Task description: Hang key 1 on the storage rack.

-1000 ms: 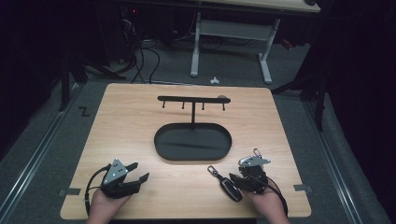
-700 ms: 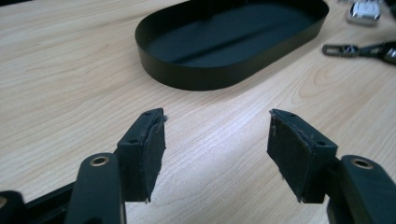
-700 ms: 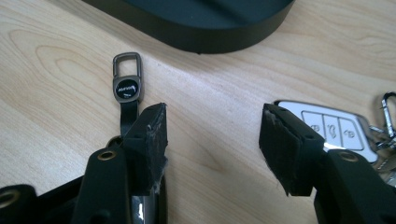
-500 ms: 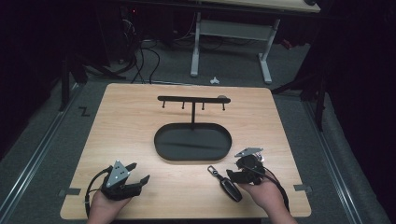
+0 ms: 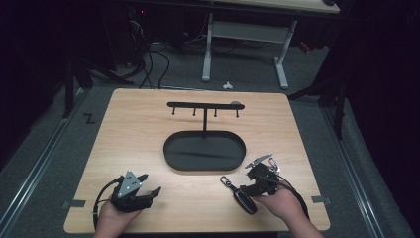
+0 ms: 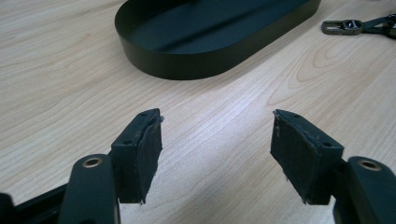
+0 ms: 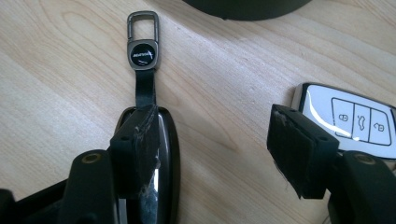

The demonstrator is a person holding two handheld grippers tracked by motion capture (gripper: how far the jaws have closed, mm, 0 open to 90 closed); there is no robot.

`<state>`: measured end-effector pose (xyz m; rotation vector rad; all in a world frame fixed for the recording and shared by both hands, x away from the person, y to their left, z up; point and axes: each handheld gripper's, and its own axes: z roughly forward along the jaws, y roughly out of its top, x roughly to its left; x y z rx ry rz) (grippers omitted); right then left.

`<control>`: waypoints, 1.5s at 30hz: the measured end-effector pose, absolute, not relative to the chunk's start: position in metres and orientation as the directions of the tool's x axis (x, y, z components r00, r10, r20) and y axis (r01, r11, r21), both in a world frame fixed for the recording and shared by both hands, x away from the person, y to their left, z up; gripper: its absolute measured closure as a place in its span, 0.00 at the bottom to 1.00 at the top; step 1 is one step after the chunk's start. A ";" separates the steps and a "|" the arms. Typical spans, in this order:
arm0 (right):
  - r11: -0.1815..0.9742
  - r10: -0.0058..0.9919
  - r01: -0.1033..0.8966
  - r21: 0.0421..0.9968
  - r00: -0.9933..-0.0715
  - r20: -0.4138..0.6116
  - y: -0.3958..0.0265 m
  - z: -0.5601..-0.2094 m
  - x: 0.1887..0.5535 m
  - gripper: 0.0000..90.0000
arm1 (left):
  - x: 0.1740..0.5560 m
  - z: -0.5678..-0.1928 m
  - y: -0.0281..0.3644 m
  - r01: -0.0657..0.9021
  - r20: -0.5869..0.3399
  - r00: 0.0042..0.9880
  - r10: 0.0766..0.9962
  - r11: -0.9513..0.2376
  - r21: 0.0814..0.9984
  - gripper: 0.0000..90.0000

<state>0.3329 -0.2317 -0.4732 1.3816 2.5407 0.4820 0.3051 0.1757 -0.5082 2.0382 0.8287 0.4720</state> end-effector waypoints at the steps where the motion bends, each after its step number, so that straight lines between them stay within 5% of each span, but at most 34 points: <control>1: 0.513 0.839 0.773 0.373 -0.543 -0.030 -0.231 -0.472 0.333 0.39 | 0.305 -0.508 0.175 0.378 0.023 0.709 0.705 -0.408 0.831 0.38; 21: 0.644 0.757 0.736 0.206 -0.653 -0.034 -0.180 -0.471 0.357 0.37 | 0.312 -0.508 0.169 0.351 0.013 0.750 0.662 -0.413 0.840 0.38; 29: 0.648 0.757 0.752 0.119 -0.653 0.005 -0.172 -0.482 0.365 0.56 | 0.311 -0.507 0.170 0.367 -0.023 0.751 0.660 -0.389 0.845 0.43; 45: 0.620 0.783 0.782 0.066 -0.622 0.024 -0.170 -0.487 0.372 0.69 | 0.312 -0.509 0.170 0.383 -0.045 0.764 0.644 -0.396 0.834 0.45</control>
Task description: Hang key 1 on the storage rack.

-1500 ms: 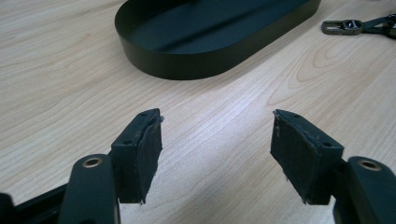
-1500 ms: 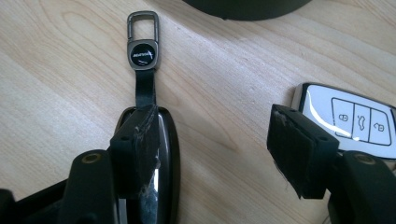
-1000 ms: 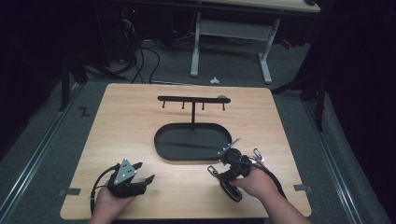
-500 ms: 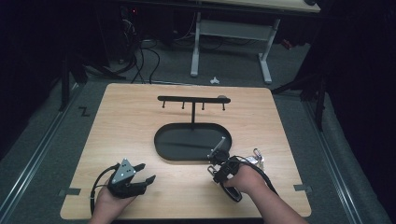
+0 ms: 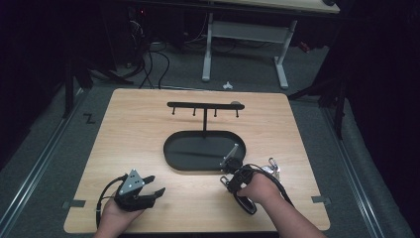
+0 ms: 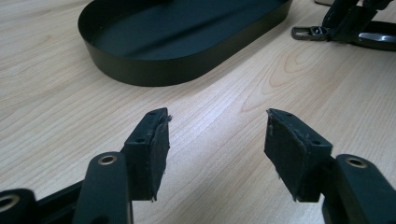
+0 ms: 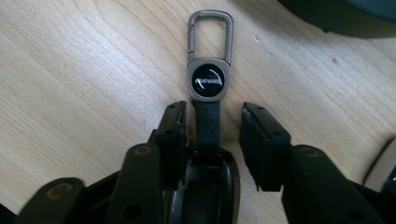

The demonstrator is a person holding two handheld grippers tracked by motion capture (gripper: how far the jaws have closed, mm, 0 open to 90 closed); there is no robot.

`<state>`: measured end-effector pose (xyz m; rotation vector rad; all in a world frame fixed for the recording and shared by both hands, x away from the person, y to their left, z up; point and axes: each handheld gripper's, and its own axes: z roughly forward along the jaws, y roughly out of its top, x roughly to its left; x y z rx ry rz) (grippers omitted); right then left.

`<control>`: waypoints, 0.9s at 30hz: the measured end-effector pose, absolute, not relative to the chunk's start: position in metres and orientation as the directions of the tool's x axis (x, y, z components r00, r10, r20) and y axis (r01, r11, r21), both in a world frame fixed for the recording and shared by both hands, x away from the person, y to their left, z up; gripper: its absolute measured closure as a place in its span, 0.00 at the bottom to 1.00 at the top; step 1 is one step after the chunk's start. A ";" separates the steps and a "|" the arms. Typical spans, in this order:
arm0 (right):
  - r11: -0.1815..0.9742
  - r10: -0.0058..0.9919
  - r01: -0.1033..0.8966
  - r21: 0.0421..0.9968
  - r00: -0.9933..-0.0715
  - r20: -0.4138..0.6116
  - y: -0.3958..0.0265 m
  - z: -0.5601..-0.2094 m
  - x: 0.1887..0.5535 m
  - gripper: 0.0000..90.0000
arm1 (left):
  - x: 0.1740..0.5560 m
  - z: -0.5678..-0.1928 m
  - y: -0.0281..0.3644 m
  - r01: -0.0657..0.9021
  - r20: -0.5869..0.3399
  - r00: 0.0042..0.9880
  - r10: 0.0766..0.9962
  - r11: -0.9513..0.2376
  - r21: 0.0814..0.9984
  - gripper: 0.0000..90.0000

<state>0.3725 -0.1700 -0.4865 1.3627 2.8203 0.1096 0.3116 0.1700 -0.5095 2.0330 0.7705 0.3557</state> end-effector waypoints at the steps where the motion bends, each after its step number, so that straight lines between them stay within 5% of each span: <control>1: 0.616 0.786 0.786 0.052 -0.618 0.031 -0.171 -0.487 0.374 0.71 | 0.312 -0.509 0.170 0.383 -0.044 0.764 0.644 -0.397 0.834 0.45; 11: 0.655 0.755 0.756 0.000 -0.655 -0.010 -0.162 -0.488 0.376 0.88 | 0.311 -0.510 0.171 0.374 -0.035 0.767 0.640 -0.402 0.836 0.45; 27: 0.672 0.740 0.740 0.022 -0.672 -0.008 -0.165 -0.488 0.373 0.89 | 0.310 -0.510 0.170 0.361 -0.016 0.764 0.645 -0.407 0.839 0.47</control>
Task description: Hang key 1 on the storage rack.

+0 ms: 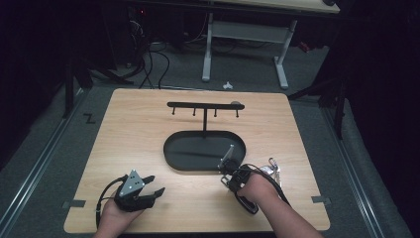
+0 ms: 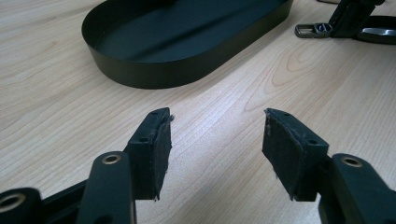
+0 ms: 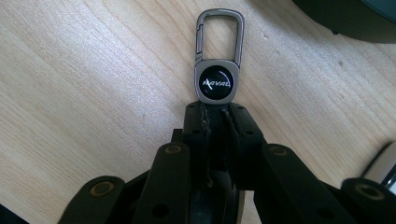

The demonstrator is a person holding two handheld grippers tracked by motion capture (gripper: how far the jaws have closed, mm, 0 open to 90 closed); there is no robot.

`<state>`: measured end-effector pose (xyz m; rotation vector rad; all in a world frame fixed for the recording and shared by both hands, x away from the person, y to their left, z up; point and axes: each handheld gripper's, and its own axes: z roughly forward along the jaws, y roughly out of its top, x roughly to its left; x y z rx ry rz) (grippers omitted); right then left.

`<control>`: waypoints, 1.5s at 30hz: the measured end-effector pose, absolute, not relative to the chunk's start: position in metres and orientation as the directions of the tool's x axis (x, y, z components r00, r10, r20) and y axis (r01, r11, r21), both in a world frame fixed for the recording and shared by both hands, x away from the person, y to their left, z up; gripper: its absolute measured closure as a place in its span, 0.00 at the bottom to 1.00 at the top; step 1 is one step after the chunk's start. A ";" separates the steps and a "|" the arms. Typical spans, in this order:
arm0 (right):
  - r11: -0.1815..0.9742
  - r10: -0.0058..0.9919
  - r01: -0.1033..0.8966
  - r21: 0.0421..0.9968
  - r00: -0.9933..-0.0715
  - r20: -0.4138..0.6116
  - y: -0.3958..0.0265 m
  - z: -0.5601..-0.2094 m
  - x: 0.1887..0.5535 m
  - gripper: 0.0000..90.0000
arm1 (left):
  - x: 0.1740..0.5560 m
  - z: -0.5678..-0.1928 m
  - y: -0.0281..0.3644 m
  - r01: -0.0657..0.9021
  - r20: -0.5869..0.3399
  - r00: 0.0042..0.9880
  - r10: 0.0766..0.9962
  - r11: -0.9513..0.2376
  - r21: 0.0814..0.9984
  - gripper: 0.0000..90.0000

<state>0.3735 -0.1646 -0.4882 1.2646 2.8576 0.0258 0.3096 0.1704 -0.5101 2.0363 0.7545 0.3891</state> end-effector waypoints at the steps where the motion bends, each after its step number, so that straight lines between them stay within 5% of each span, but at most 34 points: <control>1: 0.672 0.740 0.740 0.028 -0.673 -0.004 -0.165 -0.488 0.373 0.89 | 0.309 -0.510 0.170 0.362 -0.017 0.765 0.644 -0.408 0.838 0.47; 45: 0.599 0.777 0.747 0.289 -0.629 0.013 -0.191 -0.383 0.375 0.89 | 0.307 -0.512 0.173 0.371 -0.017 0.762 0.648 -0.414 0.831 0.49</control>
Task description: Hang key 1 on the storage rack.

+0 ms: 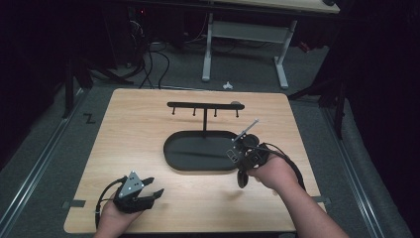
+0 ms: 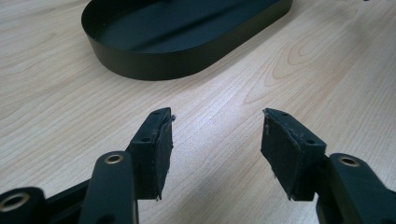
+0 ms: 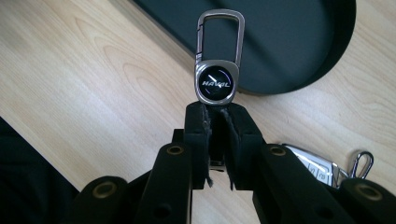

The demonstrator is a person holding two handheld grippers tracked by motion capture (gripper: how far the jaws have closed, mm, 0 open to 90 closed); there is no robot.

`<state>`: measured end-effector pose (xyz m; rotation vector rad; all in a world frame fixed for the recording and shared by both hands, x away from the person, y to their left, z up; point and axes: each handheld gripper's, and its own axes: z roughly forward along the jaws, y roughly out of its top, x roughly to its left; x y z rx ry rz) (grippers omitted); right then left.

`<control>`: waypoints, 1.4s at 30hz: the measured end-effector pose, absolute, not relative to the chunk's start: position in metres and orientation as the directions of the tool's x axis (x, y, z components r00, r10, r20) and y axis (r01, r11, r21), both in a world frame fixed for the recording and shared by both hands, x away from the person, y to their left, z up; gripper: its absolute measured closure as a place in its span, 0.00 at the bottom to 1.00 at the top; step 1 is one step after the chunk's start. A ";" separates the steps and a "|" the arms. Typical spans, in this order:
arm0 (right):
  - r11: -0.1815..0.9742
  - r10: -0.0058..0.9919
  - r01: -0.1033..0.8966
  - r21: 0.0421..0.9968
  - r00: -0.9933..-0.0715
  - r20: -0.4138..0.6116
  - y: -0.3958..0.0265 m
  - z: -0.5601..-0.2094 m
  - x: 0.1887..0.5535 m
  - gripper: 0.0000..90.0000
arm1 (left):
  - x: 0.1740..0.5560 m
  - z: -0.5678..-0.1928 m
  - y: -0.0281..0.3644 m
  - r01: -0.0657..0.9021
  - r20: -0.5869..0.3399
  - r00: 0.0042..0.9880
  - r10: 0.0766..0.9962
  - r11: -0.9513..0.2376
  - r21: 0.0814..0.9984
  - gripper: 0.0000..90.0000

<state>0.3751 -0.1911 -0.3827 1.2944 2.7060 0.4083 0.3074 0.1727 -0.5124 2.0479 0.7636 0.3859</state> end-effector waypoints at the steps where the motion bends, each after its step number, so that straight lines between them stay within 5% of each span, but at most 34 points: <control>1: 0.599 0.777 0.746 0.290 -0.630 0.016 -0.190 -0.382 0.377 0.89 | 0.308 -0.512 0.173 0.372 -0.018 0.762 0.647 -0.414 0.831 0.49; 42: 0.570 0.796 0.749 0.338 -0.605 -0.001 -0.174 -0.348 0.420 0.89 | 0.307 -0.515 0.168 0.370 -0.009 0.783 0.622 -0.453 0.811 0.49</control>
